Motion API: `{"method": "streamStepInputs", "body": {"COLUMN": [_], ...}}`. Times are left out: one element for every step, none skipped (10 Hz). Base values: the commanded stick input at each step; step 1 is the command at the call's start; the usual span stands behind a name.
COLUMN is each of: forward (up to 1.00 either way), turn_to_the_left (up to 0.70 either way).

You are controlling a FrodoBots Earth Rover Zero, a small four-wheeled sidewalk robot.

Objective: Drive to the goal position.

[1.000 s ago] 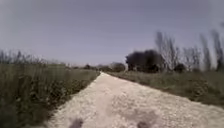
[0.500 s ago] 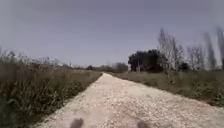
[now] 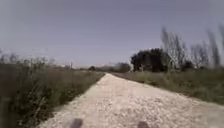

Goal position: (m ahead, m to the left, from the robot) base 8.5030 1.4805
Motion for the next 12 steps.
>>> {"method": "streamStepInputs", "body": {"forward": [0.70, 0.70, 0.70, 0.70, 0.70, 0.70, 0.70, 0.70, 0.70, 0.70, 0.70, 0.70], "turn_to_the_left": [-0.24, -0.35, -0.35, -0.31, 0.00, 0.00, 0.00, 0.00, 0.00, 0.00, 0.00, -0.02]}}
